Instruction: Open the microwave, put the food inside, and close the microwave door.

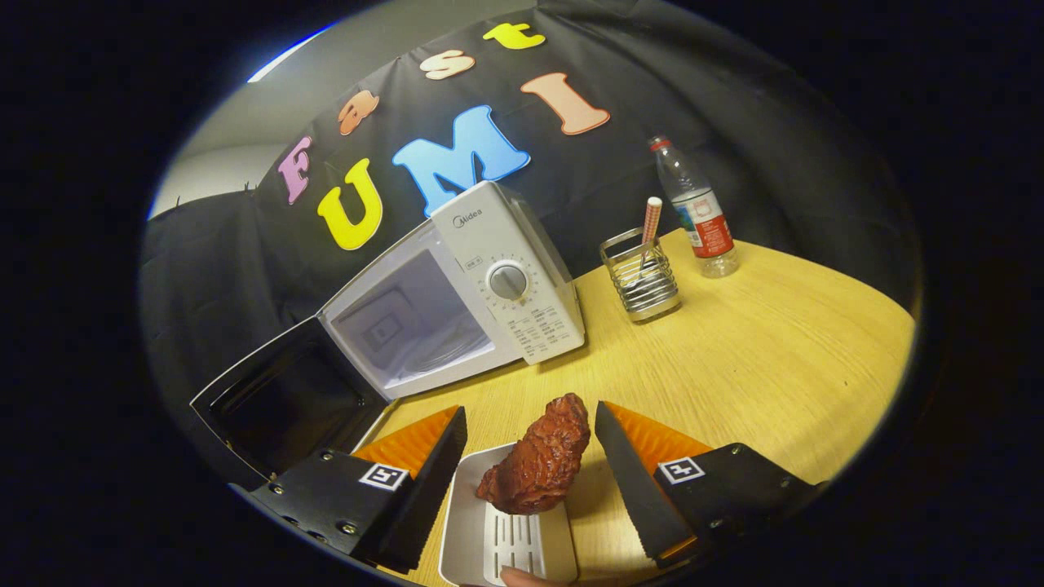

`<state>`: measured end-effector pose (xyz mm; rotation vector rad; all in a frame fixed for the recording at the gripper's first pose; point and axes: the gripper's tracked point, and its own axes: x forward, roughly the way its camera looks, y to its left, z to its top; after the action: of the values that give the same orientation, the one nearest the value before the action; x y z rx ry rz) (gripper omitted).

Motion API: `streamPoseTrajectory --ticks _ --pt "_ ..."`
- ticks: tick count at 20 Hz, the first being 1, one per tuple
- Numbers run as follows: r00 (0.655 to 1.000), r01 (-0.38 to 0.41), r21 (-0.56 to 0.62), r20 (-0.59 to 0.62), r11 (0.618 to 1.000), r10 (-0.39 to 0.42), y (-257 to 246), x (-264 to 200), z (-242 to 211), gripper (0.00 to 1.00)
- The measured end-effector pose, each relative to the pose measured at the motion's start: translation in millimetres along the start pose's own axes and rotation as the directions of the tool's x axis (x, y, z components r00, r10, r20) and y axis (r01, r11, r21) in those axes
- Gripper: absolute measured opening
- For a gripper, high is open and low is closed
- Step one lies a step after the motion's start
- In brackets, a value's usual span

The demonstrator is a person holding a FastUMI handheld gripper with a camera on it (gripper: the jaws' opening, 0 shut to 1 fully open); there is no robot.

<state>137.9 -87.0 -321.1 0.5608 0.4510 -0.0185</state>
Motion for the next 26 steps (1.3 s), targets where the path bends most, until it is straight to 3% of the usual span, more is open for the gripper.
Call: streamPoseTrajectory --ticks 2,3,5,8,20,26 --pt "1.0 -0.029 0.006 0.002 1.0 0.029 2 4 -3 0.91" --pt "1.0 0.004 0.01 0.021 1.0 -0.005 -7 4 0 0.71" --pt "0.999 -0.034 0.063 0.032 0.997 0.032 -2 0 4 0.3" --pt "0.997 -0.07 0.146 0.03 0.987 0.067 3 3 6 0.15" --pt "0.994 -0.07 0.143 0.097 0.987 0.057 38 -25 39 0.14" --pt "0.986 -0.114 0.126 0.132 0.985 0.097 86 -29 61 0.14"
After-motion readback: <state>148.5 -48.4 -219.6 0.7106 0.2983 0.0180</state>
